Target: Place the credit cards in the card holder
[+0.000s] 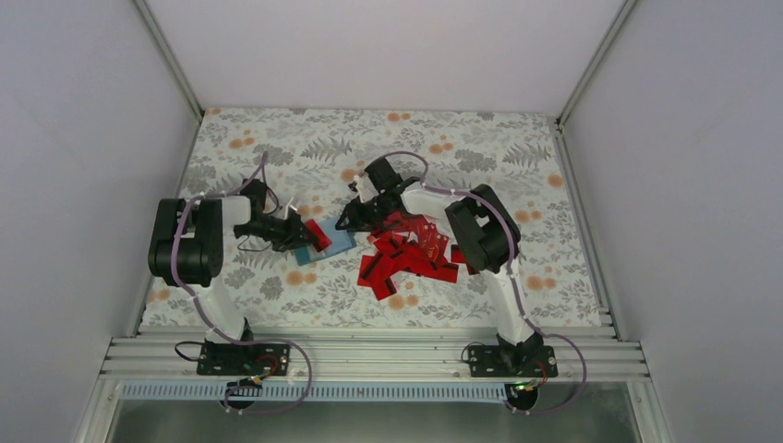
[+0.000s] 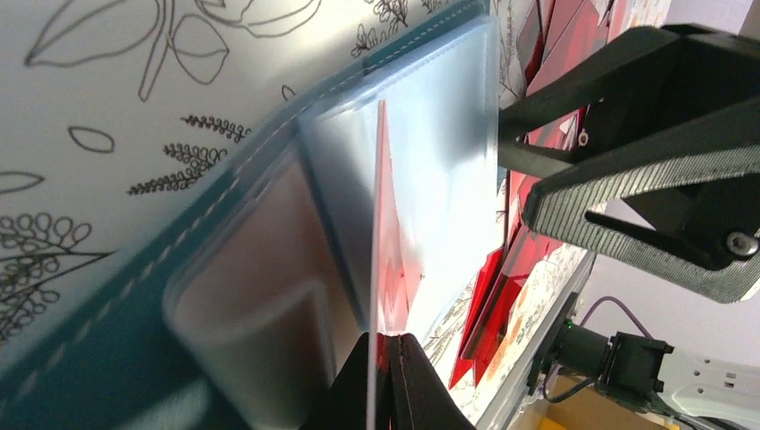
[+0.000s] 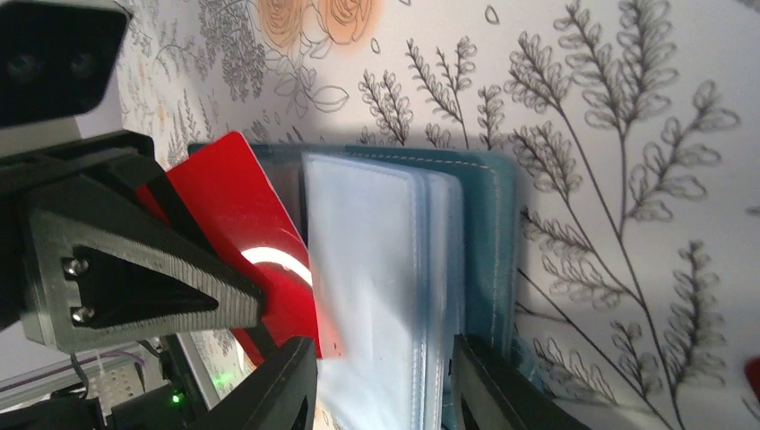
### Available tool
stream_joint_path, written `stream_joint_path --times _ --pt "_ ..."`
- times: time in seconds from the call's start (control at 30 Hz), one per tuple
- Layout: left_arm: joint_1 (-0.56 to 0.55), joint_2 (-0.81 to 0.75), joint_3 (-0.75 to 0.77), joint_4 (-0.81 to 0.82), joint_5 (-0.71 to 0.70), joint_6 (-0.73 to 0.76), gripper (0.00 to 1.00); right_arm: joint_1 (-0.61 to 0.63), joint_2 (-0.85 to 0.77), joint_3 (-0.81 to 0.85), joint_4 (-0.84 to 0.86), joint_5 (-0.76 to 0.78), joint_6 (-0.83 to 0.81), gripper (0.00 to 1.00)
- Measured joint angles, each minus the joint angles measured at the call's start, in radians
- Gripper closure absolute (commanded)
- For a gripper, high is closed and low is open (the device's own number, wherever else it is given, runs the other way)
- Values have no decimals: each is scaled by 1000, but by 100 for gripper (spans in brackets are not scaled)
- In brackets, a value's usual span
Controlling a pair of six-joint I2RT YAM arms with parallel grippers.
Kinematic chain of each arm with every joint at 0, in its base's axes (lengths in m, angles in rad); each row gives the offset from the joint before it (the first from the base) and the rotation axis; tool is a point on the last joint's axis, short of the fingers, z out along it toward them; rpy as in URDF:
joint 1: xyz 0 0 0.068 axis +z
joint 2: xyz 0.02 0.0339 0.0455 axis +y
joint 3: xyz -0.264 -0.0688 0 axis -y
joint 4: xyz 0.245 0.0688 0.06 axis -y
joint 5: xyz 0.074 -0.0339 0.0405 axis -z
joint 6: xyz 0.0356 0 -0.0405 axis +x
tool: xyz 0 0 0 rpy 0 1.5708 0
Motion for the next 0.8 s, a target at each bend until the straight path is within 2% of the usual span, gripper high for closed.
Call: stream_joint_path --times 0.43,0.63,0.8 --pt "-11 -30 -76 7 0 -19 98 -3 78 87 22 -56 6 67" --pt "-13 -51 -113 37 7 -56 98 -4 75 80 25 -48 -15 67" --pt "-13 -52 -133 66 26 -89 98 -4 54 25 90 -45 -17 68"
